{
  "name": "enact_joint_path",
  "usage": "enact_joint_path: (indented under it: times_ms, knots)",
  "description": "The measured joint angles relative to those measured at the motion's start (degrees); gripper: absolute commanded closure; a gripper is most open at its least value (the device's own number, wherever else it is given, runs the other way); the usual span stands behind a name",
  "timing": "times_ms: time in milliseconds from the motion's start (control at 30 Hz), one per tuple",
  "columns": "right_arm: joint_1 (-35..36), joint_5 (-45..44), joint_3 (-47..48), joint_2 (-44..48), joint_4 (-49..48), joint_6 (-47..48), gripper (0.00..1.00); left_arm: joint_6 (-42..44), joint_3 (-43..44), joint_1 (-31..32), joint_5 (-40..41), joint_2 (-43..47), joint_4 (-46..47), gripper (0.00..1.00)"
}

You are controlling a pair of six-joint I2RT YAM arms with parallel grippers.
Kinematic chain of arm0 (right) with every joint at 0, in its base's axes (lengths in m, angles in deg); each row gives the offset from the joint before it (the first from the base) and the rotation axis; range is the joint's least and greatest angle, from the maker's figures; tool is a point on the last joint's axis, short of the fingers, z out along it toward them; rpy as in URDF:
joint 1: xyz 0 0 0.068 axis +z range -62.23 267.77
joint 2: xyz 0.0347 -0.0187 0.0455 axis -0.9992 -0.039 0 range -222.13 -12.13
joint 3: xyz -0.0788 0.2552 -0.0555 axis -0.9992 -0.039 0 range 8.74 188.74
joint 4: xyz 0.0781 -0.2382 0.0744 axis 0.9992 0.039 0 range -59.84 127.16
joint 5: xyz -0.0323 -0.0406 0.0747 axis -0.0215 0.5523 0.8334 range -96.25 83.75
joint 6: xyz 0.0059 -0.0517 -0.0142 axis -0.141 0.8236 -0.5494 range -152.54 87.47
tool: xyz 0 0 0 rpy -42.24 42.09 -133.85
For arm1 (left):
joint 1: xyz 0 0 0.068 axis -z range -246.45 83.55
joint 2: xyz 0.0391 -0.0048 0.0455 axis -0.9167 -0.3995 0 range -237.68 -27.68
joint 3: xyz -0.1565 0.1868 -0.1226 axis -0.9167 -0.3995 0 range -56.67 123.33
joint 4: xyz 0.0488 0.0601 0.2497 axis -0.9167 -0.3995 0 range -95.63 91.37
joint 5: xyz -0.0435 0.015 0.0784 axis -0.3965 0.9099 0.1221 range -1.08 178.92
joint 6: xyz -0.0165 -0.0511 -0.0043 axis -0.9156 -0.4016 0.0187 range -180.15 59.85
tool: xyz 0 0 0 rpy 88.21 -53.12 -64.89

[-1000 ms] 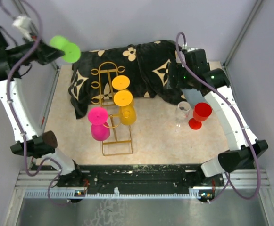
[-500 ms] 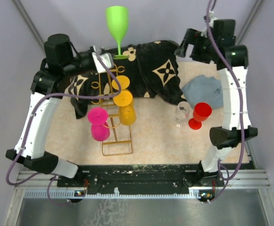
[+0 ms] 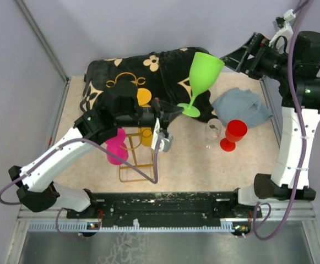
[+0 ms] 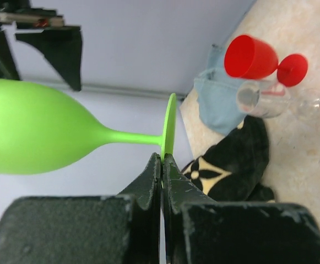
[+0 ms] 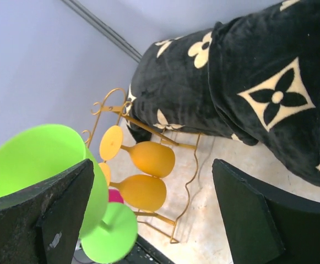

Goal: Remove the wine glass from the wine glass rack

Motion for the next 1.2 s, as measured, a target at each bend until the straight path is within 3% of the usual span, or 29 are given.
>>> enact_joint_path:
  times_ms: [167,400,833,1200]
  knots:
    - [-1.8,1.7,0.0,4.2,0.8,0.4,0.12,2.0,-4.0,6.0,1.8,1.1,2.3,1.0]
    - [-1.9,-4.7,1.1,11.0,7.1,4.7,0.14,1.9,-8.1,9.7,2.7,3.8,2.7,1.0]
    - [0.1,-4.3,-2.1,19.0,16.1,7.7,0.41,2.3,-17.5,12.5,2.6,9.4,1.6,1.0]
    - [7.7,-3.4,-10.9,22.7,23.0,9.0,0.5,7.1,-20.9,13.0,-0.9,9.8,0.0,1.0]
